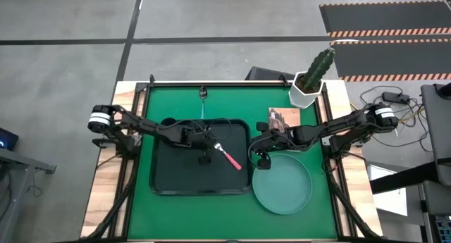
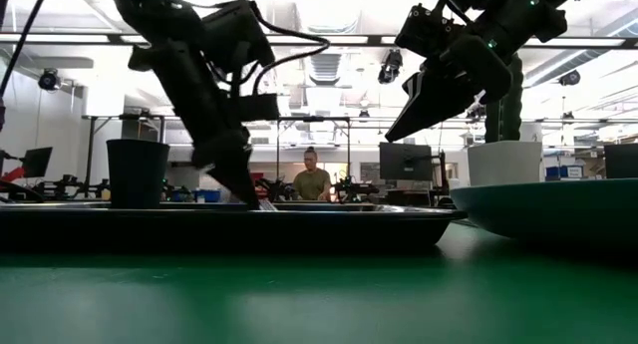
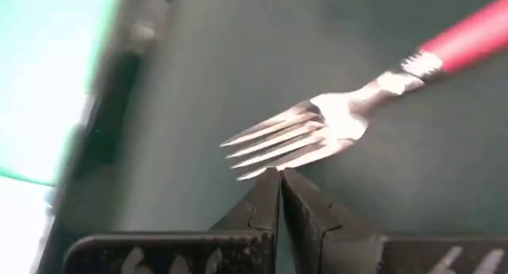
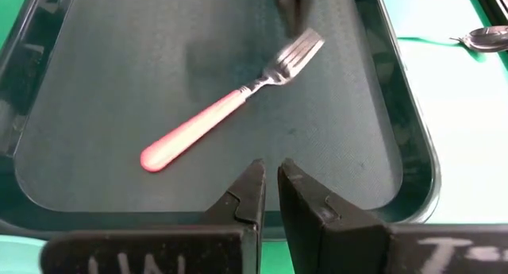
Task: Pick and place plate/cup/fork/spoon on tray
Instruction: Put the pink fork on the black serving tray
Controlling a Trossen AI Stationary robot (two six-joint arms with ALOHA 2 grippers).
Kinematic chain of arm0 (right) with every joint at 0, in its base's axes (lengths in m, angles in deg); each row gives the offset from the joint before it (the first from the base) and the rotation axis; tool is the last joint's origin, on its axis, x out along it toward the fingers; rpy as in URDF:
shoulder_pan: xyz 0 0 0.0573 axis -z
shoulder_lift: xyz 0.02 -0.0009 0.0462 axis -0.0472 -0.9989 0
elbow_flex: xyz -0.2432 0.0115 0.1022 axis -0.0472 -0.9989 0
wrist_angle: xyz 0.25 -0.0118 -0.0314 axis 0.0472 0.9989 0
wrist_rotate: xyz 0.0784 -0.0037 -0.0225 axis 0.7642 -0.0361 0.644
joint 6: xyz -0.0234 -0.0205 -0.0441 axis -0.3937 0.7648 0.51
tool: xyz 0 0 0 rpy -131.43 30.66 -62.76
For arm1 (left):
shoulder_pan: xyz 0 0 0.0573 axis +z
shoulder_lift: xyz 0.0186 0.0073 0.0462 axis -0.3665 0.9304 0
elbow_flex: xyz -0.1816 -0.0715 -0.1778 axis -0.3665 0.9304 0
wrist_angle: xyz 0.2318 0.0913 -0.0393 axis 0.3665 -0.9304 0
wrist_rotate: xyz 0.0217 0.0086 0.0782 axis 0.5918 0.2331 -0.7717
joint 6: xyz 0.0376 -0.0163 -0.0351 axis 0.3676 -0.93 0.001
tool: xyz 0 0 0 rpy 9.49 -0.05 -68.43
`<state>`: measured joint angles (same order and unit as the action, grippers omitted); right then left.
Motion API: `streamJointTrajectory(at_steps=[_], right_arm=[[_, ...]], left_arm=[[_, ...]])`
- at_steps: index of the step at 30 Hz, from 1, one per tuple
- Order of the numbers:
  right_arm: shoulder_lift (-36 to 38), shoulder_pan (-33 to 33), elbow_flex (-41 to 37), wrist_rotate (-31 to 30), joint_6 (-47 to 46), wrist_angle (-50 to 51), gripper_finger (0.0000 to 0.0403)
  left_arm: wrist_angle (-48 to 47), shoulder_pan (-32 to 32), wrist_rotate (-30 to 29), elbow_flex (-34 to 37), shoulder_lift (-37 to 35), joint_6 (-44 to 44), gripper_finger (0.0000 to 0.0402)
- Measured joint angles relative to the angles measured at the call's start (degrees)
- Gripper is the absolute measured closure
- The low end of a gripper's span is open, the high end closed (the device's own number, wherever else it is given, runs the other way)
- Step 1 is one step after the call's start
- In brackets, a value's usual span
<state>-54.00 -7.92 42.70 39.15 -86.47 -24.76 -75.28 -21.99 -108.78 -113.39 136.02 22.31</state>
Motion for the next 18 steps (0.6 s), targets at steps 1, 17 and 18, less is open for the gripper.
streamJointTrajectory(at_steps=[1, 17, 18], right_arm=[[0.00, 0.00, 0.00, 0.00, 0.00, -0.02, 0.0376], [0.00, 0.00, 0.00, 0.02, -0.59, 0.38, 0.0376], [0.00, 0.00, 0.00, 0.02, -0.59, 0.48, 0.0376]], left_arm=[[1.43, 0.27, -1.59, 0.00, 0.15, 0.81, 0.0402], [-4.08, 0.74, -0.87, -0.83, -1.75, 1.02, 0.0402], [-5.55, 0.74, -0.13, -0.83, -1.75, 0.73, 0.0402]])
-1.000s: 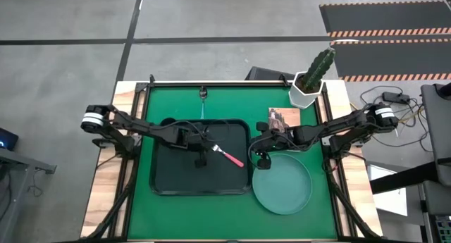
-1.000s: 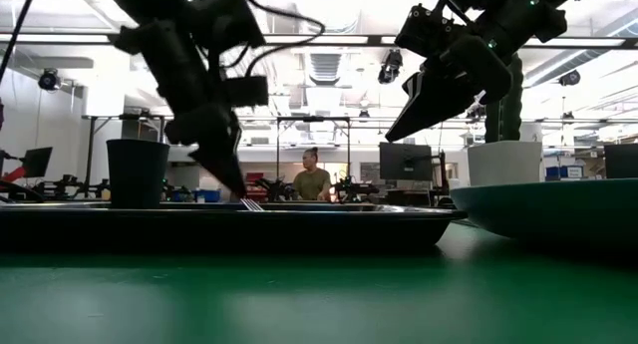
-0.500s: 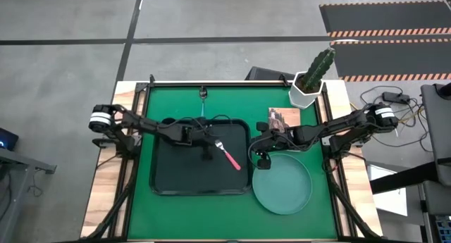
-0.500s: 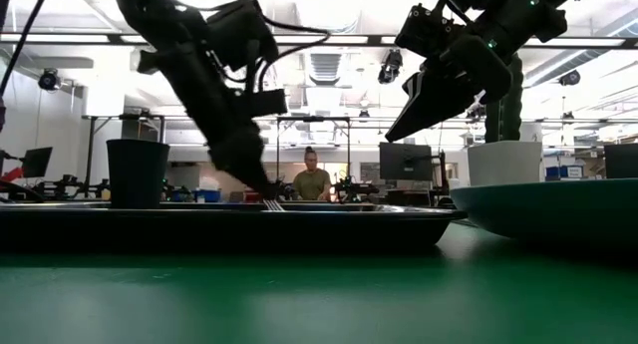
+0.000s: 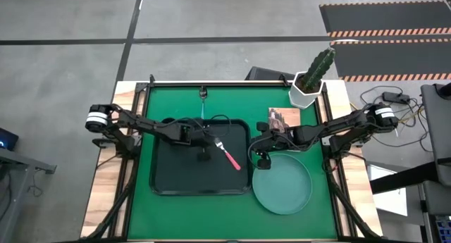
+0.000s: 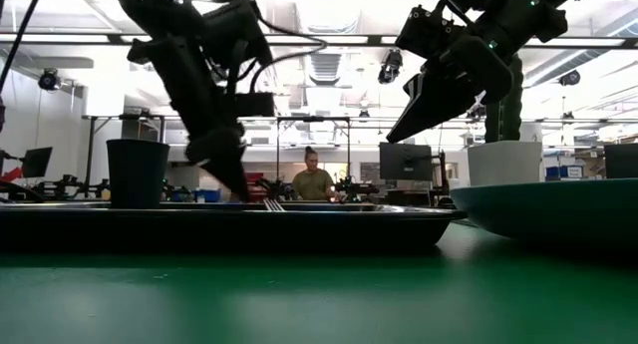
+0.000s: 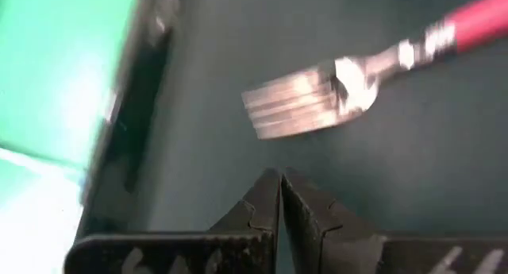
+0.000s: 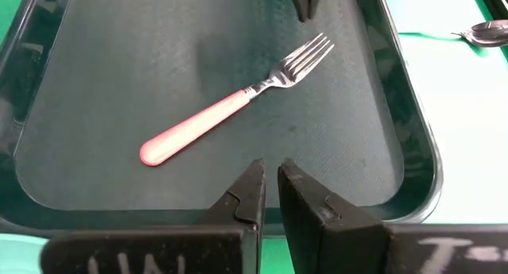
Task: Pick and place plate/cup/fork/spoon on tray
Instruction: Put the pink fork on the black serving tray
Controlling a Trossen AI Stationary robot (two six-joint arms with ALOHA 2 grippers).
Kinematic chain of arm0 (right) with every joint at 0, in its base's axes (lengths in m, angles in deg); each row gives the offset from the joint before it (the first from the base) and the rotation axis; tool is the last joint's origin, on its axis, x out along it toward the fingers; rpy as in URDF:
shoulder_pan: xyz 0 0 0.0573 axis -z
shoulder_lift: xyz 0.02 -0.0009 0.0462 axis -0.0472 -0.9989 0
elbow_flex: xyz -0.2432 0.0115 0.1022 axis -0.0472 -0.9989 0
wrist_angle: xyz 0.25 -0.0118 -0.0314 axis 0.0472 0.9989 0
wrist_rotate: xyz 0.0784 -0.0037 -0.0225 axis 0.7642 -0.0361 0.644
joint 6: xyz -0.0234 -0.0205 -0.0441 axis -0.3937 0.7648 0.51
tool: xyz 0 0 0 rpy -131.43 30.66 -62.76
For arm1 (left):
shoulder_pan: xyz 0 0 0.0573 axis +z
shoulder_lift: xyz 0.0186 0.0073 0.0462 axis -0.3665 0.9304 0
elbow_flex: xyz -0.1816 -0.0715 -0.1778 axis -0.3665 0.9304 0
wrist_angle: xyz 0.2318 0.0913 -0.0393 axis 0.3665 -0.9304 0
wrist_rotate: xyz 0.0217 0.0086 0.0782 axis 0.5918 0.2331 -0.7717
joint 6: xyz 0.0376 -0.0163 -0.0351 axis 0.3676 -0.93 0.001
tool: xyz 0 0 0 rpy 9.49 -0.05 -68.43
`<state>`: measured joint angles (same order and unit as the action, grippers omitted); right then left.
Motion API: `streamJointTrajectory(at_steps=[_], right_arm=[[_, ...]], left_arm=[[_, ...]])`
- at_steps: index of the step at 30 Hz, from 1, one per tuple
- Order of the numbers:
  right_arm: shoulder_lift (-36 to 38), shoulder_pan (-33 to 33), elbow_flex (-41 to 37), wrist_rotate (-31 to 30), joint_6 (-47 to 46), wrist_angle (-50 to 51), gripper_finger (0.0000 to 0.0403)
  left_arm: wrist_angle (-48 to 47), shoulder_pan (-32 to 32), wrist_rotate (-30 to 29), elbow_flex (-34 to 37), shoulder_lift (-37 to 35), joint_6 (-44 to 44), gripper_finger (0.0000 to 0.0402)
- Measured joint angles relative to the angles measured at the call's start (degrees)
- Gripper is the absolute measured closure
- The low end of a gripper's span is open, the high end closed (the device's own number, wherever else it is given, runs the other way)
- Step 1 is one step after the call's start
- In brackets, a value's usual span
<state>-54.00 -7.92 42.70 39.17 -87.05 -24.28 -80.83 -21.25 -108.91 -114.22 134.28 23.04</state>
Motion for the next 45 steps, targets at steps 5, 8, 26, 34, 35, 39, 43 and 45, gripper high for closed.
streamJointTrajectory(at_steps=[5, 8, 26, 34, 35, 39, 43, 45], right_arm=[[0.00, 0.00, 0.00, -0.01, 0.14, 0.13, 0.0376], [-0.01, -0.01, 0.00, -0.02, 0.22, 0.18, 0.0376], [-0.02, -0.01, 0.00, -0.01, 0.17, 0.85, 0.0376], [-0.02, -0.01, 0.00, -0.01, 0.17, 0.85, 0.0376], [-0.02, -0.01, 0.00, -0.02, 0.17, 0.85, 0.0376], [-0.06, -0.01, 0.00, -0.02, 0.17, 0.79, 0.0376], [-0.07, -0.01, 0.00, -0.02, 0.17, 0.75, 0.0376], [-0.07, 0.00, 0.00, -0.02, 0.17, 0.76, 0.0376]], left_arm=[[-0.14, 0.05, 0.99, 0.68, 0.92, -0.13, 0.0402], [4.86, 0.37, 0.56, 1.19, 0.92, 0.12, 0.0402], [12.13, 2.67, -0.03, 2.38, 1.76, 1.53, 0.0402], [7.32, 2.64, 0.62, 3.13, 1.66, 0.04, 0.0402], [8.02, 2.64, 0.65, 3.47, 1.66, -0.07, 0.0402], [13.88, 2.69, 0.74, 4.59, 1.66, 0.09, 0.0402], [18.15, 2.71, 0.76, 4.63, 1.68, 0.29, 0.0402], [19.24, 2.71, 0.74, 4.63, 1.68, 0.33, 0.0402]])
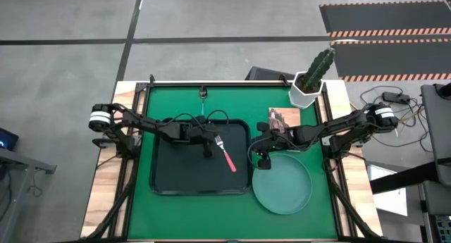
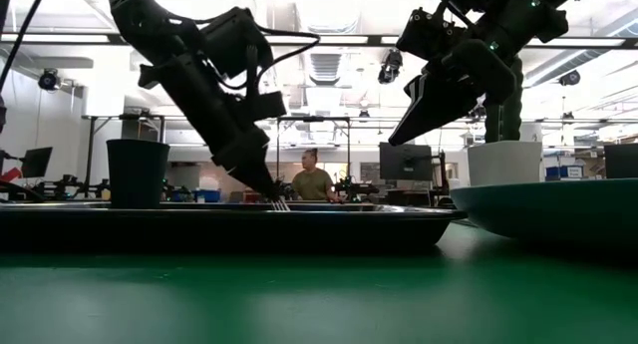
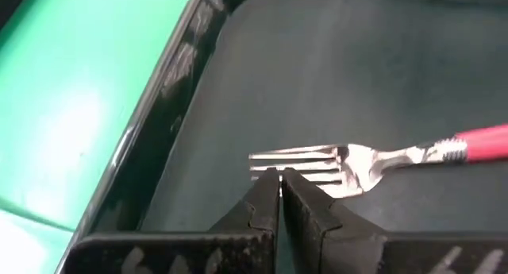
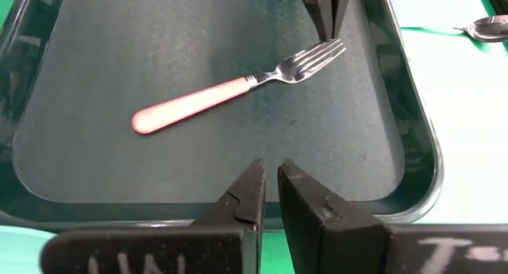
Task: Pick and place plate/cup/fork/spoon on tray
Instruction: Put the pink fork on the black serving tray
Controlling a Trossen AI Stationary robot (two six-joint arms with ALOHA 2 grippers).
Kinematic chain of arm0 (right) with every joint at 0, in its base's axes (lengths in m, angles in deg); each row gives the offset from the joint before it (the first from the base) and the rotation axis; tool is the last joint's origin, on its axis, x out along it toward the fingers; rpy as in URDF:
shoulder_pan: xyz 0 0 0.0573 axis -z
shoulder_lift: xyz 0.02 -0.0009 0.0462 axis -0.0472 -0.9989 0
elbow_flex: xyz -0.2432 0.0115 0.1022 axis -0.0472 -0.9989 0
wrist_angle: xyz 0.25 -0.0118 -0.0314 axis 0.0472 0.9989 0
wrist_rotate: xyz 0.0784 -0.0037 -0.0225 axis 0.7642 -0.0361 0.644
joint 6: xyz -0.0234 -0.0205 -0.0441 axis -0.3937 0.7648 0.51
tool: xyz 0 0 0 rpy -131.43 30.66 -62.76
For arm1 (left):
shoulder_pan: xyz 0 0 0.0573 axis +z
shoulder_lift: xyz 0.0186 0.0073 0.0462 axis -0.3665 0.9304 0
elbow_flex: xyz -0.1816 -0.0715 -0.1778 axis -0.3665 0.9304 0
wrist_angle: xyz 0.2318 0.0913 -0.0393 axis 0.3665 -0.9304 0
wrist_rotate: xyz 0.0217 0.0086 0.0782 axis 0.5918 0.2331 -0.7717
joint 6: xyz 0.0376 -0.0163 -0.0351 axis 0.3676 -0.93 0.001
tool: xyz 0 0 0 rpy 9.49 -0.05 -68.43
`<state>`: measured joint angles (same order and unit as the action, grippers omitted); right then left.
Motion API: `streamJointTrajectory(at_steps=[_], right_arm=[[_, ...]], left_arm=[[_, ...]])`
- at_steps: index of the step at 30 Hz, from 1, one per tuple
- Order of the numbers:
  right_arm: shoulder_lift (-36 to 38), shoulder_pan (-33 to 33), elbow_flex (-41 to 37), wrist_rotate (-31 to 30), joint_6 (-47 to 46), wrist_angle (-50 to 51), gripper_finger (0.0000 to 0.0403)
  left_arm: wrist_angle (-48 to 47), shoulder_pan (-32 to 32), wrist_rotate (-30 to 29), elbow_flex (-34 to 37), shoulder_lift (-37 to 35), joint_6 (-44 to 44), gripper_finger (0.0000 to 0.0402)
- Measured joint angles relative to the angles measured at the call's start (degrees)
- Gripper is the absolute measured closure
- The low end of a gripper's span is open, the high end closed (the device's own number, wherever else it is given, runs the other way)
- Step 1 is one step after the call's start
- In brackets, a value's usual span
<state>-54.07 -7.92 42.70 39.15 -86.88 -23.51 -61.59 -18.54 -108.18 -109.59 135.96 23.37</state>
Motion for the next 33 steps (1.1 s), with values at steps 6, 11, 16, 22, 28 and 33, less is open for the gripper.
streamJointTrajectory(at_steps=[6, 11, 16, 22, 28, 33], right_arm=[[0.00, -0.01, 0.00, 0.00, -0.04, 0.21, 0.0376], [0.00, -0.01, -0.01, 0.00, -0.06, 0.23, 0.0376], [0.00, 0.00, 0.00, 0.00, -0.44, 0.24, 0.0376], [0.00, -0.02, -0.02, 0.00, -0.44, 0.23, 0.0376], [0.00, -0.01, -0.02, 0.00, -0.44, 0.22, 0.0376], [0.00, -0.02, -0.02, 0.00, -0.44, 0.24, 0.0376]], left_arm=[[-2.50, -0.22, 0.02, -0.45, -0.27, -0.33, 0.0402], [-6.05, -0.50, 0.04, -0.46, -1.60, -0.47, 0.0402], [-4.96, -0.20, 0.02, -0.24, 0.55, -0.34, 0.0402], [-0.61, -0.22, 0.07, -0.54, 3.72, -0.24, 0.0402], [3.75, -0.22, 0.06, -2.17, 4.80, -0.30, 0.0402], [7.84, -0.11, 0.02, -2.60, 6.25, 0.48, 0.0402]])
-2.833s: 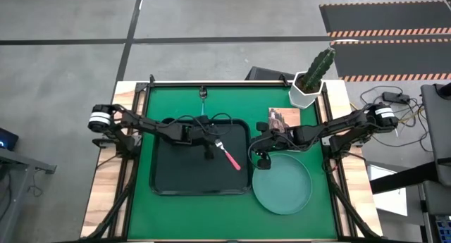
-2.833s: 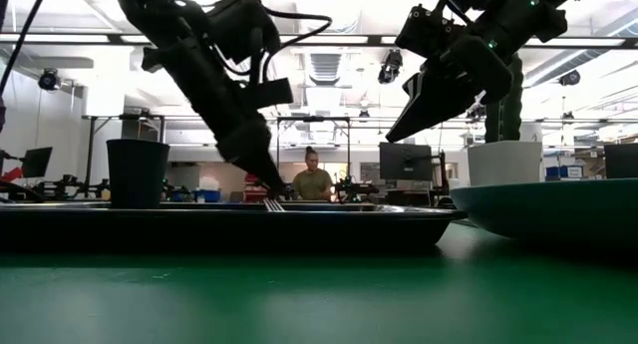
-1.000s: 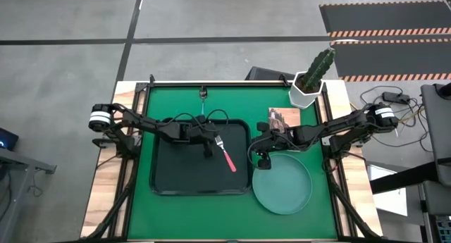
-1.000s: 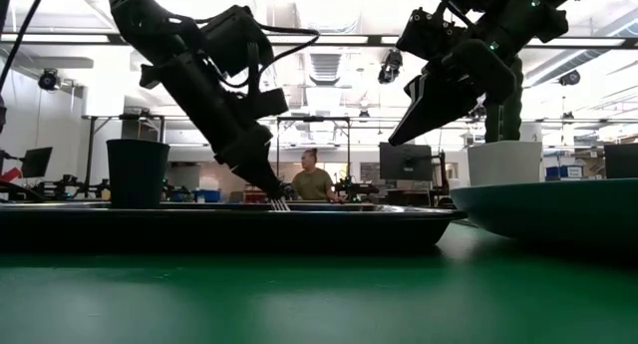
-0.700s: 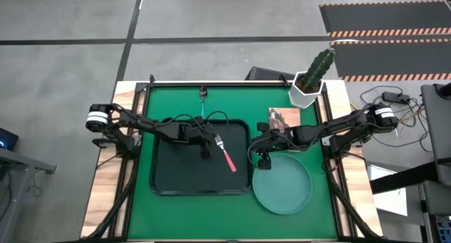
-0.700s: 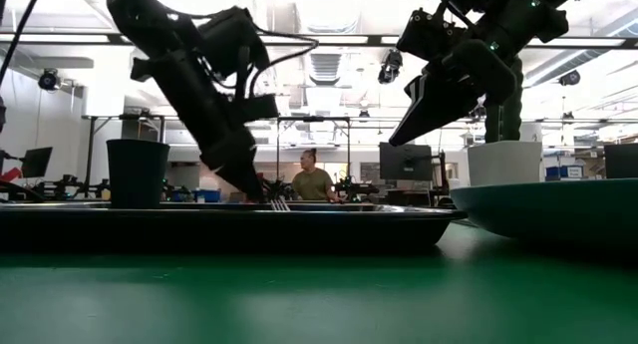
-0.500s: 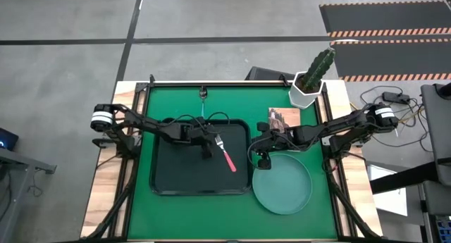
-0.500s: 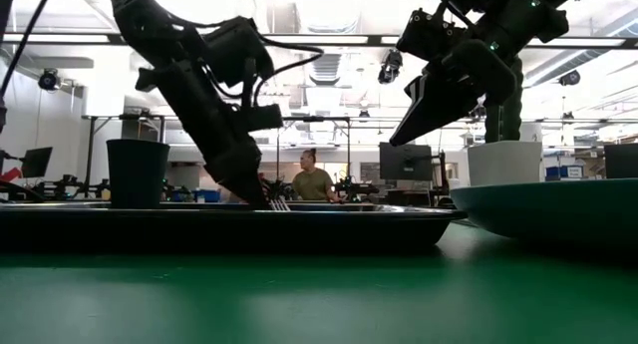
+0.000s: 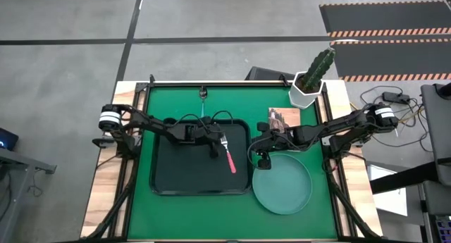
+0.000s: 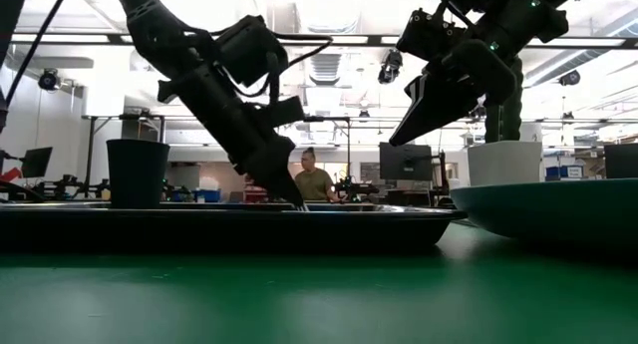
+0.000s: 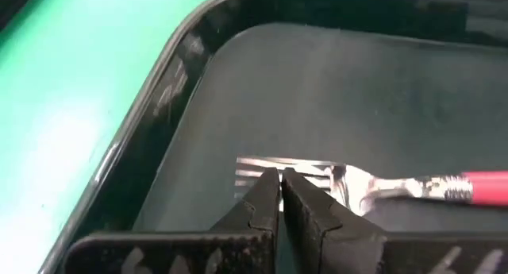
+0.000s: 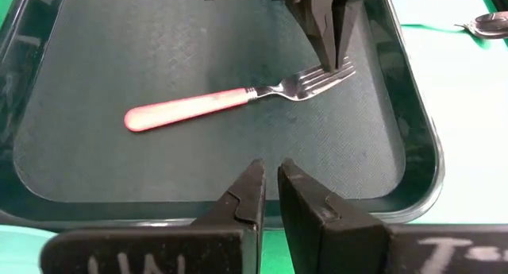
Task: Pick and place plate/cup/fork/spoon on tray
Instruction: Put the pink fork on the black serving tray
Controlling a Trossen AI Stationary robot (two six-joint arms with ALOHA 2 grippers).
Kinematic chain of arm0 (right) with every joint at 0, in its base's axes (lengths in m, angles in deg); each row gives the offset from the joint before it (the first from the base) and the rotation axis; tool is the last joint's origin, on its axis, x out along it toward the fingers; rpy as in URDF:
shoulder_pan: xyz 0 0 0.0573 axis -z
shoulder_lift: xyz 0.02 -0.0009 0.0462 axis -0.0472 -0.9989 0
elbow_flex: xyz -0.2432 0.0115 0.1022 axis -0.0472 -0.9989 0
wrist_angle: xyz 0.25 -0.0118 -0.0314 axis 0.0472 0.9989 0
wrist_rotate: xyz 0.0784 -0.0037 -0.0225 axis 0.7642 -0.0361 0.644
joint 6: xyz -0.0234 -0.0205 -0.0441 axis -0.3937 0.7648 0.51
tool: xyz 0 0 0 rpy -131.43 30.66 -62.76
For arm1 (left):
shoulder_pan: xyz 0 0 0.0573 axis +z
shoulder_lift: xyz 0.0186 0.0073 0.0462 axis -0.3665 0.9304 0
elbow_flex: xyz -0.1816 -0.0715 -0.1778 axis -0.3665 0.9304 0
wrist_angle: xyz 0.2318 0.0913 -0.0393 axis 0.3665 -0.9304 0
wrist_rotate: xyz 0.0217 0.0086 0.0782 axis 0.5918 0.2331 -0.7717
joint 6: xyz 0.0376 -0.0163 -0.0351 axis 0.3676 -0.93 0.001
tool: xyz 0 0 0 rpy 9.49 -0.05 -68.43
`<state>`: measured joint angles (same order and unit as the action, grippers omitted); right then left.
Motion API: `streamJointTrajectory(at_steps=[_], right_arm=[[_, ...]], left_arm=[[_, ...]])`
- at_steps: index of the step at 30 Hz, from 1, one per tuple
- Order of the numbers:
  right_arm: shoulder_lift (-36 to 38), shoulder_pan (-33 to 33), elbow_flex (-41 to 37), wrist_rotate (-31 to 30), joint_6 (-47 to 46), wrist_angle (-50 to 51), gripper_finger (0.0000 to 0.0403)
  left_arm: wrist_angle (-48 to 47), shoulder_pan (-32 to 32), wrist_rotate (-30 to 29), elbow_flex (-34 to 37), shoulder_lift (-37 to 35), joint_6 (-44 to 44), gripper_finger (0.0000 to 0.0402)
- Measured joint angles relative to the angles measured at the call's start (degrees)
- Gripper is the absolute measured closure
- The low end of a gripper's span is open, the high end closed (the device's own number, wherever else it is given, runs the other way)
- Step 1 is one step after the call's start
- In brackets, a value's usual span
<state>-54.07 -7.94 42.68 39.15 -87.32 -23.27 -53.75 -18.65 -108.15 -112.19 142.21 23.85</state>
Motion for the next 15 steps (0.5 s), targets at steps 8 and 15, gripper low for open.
streamJointTrajectory(at_steps=[8, 15], right_arm=[[0.00, 0.02, 0.00, 0.01, -0.17, 0.01, 0.0376], [0.00, 0.00, 0.00, 0.02, -0.61, 0.02, 0.0376]], left_arm=[[-2.16, -0.24, 0.02, 0.28, -3.87, 0.52, 0.0402], [-13.18, -0.28, 0.01, 0.79, -8.54, 0.47, 0.0402]])
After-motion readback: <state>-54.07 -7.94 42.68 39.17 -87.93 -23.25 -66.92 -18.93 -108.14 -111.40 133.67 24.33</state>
